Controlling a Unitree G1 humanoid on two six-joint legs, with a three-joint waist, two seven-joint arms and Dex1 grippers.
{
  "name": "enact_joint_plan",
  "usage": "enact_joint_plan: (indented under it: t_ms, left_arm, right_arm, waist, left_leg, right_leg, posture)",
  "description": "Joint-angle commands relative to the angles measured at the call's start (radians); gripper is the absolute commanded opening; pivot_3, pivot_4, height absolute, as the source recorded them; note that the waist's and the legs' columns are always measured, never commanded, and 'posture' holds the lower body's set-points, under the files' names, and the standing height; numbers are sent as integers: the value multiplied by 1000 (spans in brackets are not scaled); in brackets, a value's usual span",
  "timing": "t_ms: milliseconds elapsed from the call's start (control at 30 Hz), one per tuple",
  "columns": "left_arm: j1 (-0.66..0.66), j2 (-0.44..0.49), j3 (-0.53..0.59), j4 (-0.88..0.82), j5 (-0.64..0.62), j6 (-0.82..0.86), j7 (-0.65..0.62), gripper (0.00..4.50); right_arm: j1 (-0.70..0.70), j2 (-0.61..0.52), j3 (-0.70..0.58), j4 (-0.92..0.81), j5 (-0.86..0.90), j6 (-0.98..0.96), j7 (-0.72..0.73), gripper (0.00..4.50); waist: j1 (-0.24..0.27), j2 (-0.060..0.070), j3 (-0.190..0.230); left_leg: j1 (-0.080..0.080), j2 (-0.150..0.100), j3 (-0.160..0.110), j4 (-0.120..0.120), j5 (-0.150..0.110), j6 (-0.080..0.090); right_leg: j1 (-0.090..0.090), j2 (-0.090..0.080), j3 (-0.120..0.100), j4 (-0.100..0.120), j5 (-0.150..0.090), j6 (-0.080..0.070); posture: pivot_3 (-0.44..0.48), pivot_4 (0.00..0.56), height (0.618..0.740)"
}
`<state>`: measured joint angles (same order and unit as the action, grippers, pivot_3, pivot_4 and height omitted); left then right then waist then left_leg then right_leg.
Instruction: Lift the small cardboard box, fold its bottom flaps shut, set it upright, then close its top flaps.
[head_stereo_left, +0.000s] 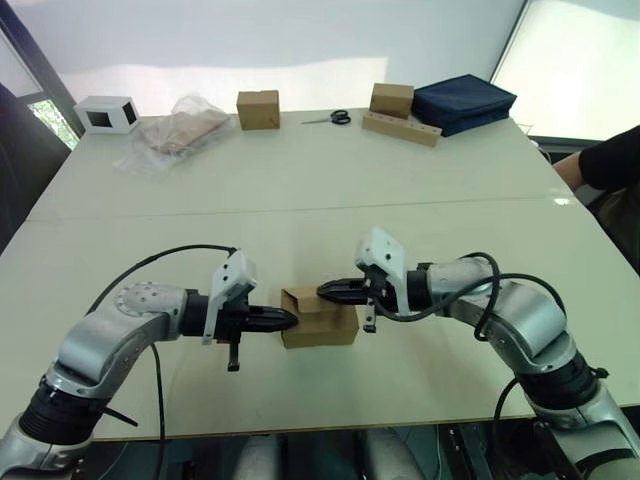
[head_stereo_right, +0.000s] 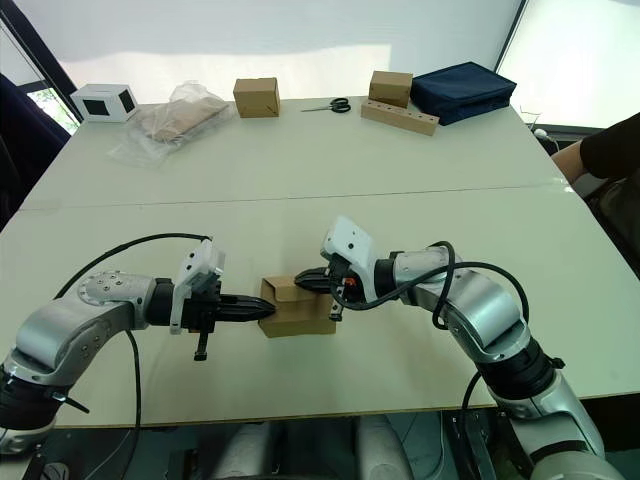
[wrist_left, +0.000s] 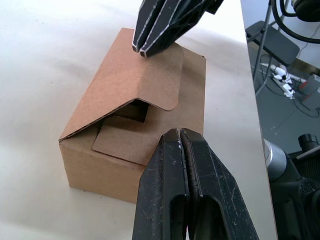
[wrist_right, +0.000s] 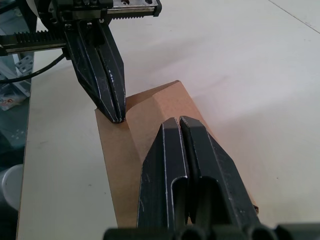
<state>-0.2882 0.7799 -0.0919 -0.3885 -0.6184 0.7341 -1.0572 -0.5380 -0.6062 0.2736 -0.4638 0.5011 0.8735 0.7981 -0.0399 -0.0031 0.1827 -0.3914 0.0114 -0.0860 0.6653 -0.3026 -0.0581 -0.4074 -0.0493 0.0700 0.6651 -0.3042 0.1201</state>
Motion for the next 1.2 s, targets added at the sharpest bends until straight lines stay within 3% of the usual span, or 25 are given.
enact_joint_plan:
  t_ms: [33,133,233,267,300,800,1200]
  left_arm:
    - [-9,-1,-2,1,12,8,20,35]
    - [-10,-2,-2,1,11,9,23,0]
    - [-10,0,-2,4,11,8,24,0]
    - [-10,0,-2,6,11,7,23,0]
    - [-11,0,-2,7,12,7,23,0]
    - [-16,8,17,12,-3,11,16,0]
    - [-25,18,20,41,3,3,12,0]
  right_arm:
    - [-1,-9,17,-32,-43,-41,-6,0]
    - [0,0,10,-30,-49,-51,-9,656]
    - [-1,5,-3,-31,-41,-48,-7,2003]
    - [0,6,-7,-33,-35,-45,-5,2158]
    - [2,7,-12,-35,-28,-42,-4,2619]
    - [20,-11,30,-41,-77,-58,2,2619]
    - [47,19,-11,-56,9,-18,18,2619]
  waist:
    - [0,0,0]
    - [0,0,0]
    - [0,0,0]
    - [0,0,0]
    - [0,0,0]
    - [0,0,0]
    - [-1,0,0]
  left_leg:
    - [0,0,0,0,0,0]
    - [0,0,0,0,0,0]
    - [0,0,0,0,0,0]
    - [0,0,0,0,0,0]
    - [0,0,0,0,0,0]
    - [0,0,0,0,0,0]
    - [0,0,0,0,0,0]
  right_leg:
    - [0,0,0,0,0,0]
    - [0,0,0,0,0,0]
    - [0,0,0,0,0,0]
    - [0,0,0,0,0,0]
    - [0,0,0,0,0,0]
    - [0,0,0,0,0,0]
    - [0,0,0,0,0,0]
  posture:
    - [0,150,740]
    - [0,150,740]
    - [0,150,740]
    - [0,150,740]
    - [0,150,740]
    - [0,150,740]
    - [0,150,740]
